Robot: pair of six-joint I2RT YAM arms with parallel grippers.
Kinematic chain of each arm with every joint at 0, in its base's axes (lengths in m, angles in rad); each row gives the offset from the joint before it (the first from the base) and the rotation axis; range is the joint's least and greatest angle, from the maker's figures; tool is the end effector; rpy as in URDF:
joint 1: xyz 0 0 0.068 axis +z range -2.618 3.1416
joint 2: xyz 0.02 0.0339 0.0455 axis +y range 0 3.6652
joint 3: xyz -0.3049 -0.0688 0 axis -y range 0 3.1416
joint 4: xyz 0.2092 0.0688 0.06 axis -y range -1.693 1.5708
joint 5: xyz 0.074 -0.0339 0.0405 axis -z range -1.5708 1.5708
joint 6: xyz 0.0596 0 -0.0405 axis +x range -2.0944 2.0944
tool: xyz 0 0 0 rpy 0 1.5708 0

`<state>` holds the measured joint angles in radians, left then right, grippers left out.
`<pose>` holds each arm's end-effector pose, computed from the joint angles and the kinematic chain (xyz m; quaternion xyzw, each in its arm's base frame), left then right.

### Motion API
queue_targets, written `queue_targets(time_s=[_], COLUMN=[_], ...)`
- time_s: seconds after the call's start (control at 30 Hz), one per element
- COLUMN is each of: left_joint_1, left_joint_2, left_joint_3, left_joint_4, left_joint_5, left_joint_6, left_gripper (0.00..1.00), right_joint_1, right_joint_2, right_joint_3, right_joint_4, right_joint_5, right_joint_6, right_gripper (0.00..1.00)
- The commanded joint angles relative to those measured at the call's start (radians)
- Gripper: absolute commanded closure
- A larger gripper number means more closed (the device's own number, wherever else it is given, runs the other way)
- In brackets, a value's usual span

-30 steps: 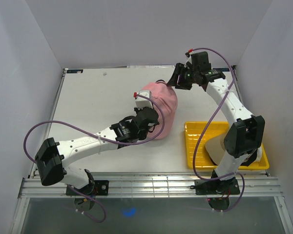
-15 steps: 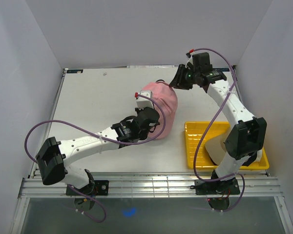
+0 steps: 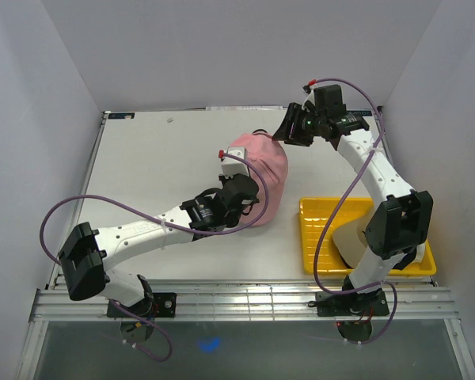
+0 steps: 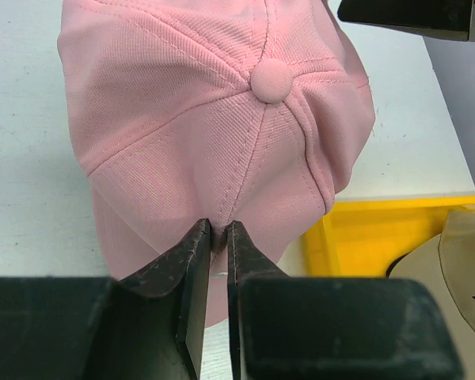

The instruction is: Stack the hats

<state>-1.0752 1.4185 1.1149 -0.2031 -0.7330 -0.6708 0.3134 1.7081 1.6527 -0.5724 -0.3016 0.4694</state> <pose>0.1752 -0.2403 0.3522 -0.0165 0.8247 -0.1645 0.5409 0.3559 0.1340 0.3870 0.0006 0.8834 0.2950 0.3640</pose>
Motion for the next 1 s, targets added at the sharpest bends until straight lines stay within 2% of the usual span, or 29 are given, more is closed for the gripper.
queue_targets(time_s=[0.0,0.33,0.5,0.8,0.93,0.97], left_joint_1=[0.000,0.000,0.000,0.000,0.000,0.000], left_joint_2=[-0.004,-0.004,0.002,0.014,0.017,0.017], left_joint_3=[0.039,0.049,0.054,0.066,0.066,0.068], left_joint_4=[-0.002,-0.010,-0.010,-0.013,-0.018,-0.018], left_joint_5=[0.006,0.004,0.007,0.012,0.009,0.009], left_joint_6=[-0.003,0.002,0.000,0.000,-0.001,-0.001], left_gripper=[0.78,0.78,0.78,0.79,0.79,0.79], right_joint_1=[-0.005,-0.002,-0.002,-0.002,-0.002,-0.002], right_joint_2=[-0.008,-0.024,-0.038,-0.061,-0.073,-0.073], right_joint_3=[0.030,-0.002,-0.033,-0.068,-0.076,-0.076], right_joint_4=[0.020,0.037,0.046,0.065,0.077,0.080], right_joint_5=[-0.027,-0.050,-0.054,-0.054,-0.059,-0.067], right_joint_6=[0.000,-0.006,-0.012,-0.023,-0.014,-0.012], right_gripper=[0.46,0.53,0.63,0.62,0.63,0.66])
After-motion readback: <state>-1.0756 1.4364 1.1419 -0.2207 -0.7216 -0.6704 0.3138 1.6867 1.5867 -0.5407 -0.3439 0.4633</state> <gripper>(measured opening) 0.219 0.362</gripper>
